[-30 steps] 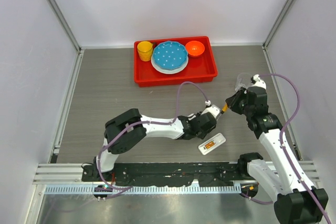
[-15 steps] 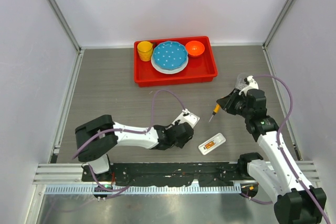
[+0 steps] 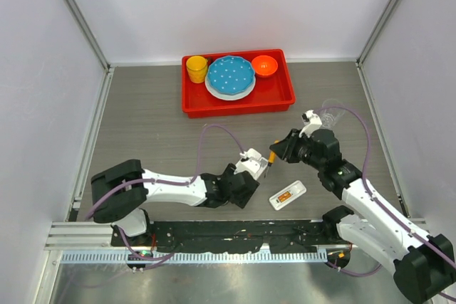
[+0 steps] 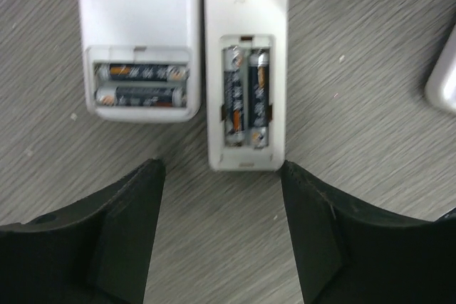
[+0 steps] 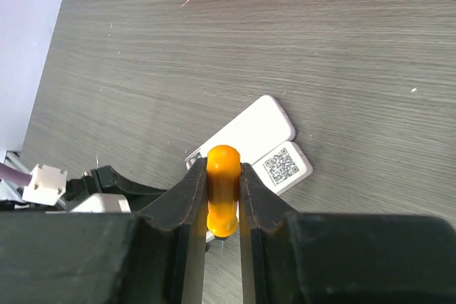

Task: Unload the batteries from the remote control

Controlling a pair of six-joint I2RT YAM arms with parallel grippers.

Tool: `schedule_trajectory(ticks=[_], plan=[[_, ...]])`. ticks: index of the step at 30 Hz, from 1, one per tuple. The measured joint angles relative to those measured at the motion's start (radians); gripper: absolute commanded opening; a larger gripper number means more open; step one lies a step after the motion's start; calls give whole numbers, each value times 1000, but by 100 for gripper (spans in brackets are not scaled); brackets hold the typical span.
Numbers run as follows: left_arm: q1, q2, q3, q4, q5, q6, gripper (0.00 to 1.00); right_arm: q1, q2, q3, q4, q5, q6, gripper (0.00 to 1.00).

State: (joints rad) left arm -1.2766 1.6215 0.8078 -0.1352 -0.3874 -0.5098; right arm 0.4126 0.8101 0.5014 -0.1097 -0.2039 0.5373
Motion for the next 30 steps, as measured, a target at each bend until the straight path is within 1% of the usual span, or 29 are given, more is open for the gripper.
schedule_trajectory(ticks=[3, 8, 12, 15, 20, 24, 30], plan=[[0, -43, -40, -19, -18, -19, 71, 44, 13, -24, 50, 21, 13, 1], [0, -106, -107, -16, -37, -51, 72, 79, 63, -37, 108, 49, 21, 1], [0, -112, -113, -13, -34, -59, 74, 91, 85, -37, 146, 61, 23, 2], [0, -111, -113, -3, -5, -57, 75, 95, 87, -37, 159, 65, 27, 1], [-1, -79, -96, 38, 2, -50, 76, 96, 87, -37, 166, 79, 30, 1], [-3, -12, -44, 74, -14, -37, 76, 96, 86, -37, 166, 87, 36, 1], [-4, 41, -1, 103, -40, -34, 67, 96, 84, -43, 162, 91, 38, 1]])
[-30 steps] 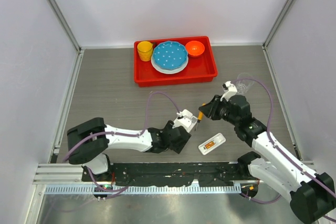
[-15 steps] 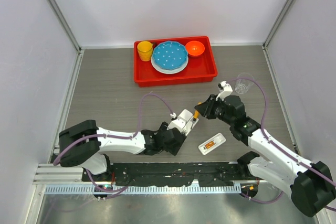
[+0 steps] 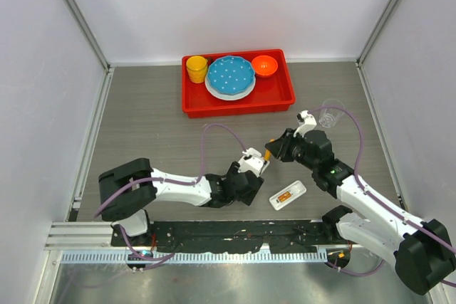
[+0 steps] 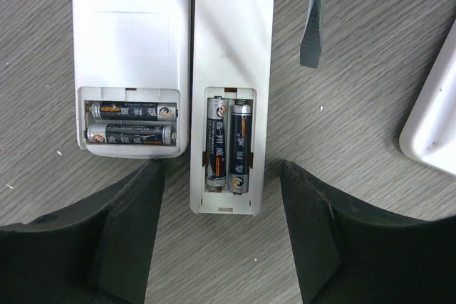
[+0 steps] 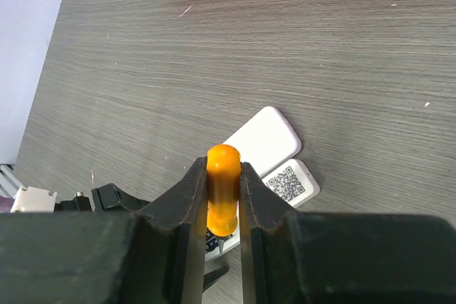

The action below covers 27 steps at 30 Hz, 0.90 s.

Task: Unload the batteries from the remote control

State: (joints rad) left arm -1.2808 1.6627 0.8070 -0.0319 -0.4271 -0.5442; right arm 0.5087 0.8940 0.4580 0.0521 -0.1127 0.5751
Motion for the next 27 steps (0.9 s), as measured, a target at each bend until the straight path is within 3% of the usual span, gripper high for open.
schedule_trajectory(ticks=[6, 14, 27], plan=[[2, -25, -46, 43, -19, -8, 63, 0, 3, -2, 1, 0, 0, 1], [34, -86, -121, 95, 4, -34, 68, 0, 45, -4, 15, -4, -1, 1], [58, -88, -127, 119, 22, -51, 68, 33, 102, -4, 78, 8, 2, 1]])
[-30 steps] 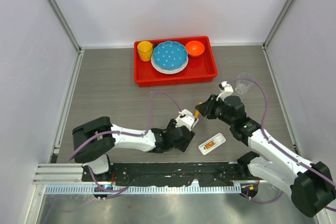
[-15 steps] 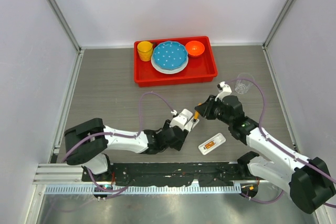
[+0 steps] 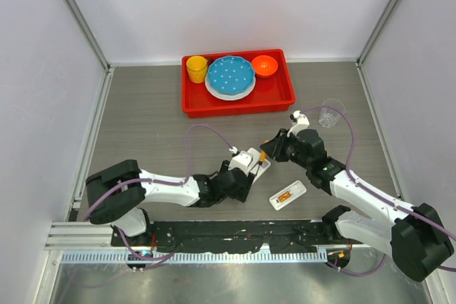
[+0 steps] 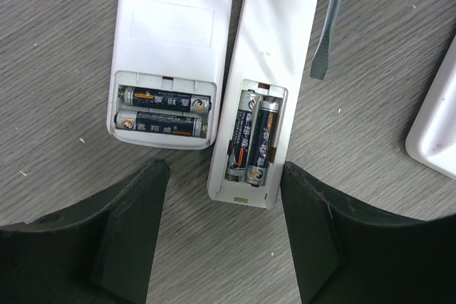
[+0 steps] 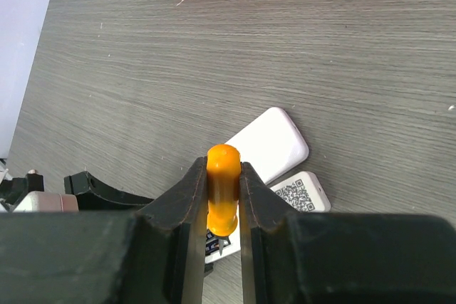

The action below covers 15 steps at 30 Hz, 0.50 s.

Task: Unload the batteries from the remote control

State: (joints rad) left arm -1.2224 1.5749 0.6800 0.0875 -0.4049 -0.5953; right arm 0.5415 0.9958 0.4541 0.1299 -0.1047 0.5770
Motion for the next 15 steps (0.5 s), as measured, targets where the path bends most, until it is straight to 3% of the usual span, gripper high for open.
schedule_trajectory(ticks=[12, 15], plan=[[33, -21, -31, 31, 17, 1, 68, 24, 37, -10, 63, 14, 2, 1], [34, -15, -30, 40, 23, 5, 64, 27, 39, -12, 78, 17, 2, 1]])
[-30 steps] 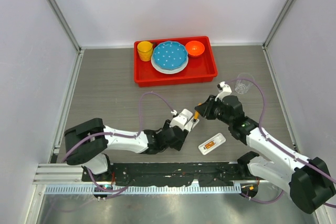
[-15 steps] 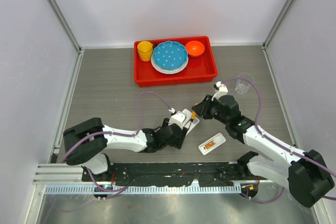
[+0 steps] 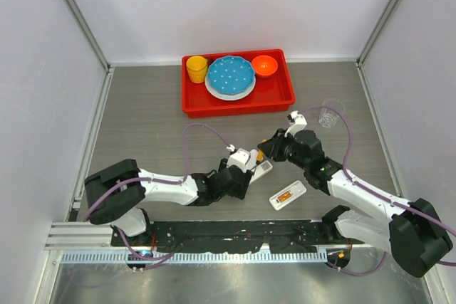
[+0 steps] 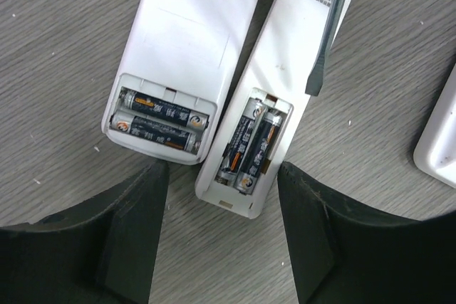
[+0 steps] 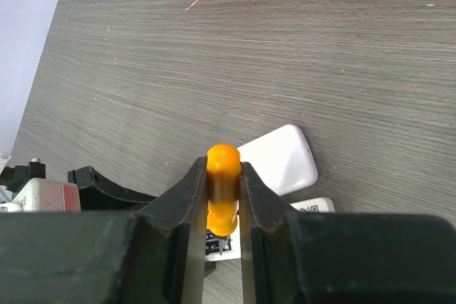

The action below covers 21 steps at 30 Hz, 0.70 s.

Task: Unload the batteries from the remote control

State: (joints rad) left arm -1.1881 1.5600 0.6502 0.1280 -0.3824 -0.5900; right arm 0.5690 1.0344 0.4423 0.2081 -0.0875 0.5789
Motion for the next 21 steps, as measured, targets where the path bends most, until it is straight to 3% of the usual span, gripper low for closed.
schedule_trajectory(ticks=[4, 14, 17, 18, 21], plan=[[5, 16, 1, 34, 12, 10, 54, 3, 1, -2, 18, 5, 1, 1], [11, 17, -1, 51, 50, 31, 54, 11, 59, -3, 71, 12, 6, 2], [13, 15, -2, 51, 60, 42, 61, 18, 77, -3, 87, 13, 8, 1], [13, 15, -2, 51, 64, 47, 68, 19, 85, -3, 93, 13, 10, 1], [11, 10, -2, 53, 89, 51, 70, 25, 102, -3, 110, 17, 14, 1]])
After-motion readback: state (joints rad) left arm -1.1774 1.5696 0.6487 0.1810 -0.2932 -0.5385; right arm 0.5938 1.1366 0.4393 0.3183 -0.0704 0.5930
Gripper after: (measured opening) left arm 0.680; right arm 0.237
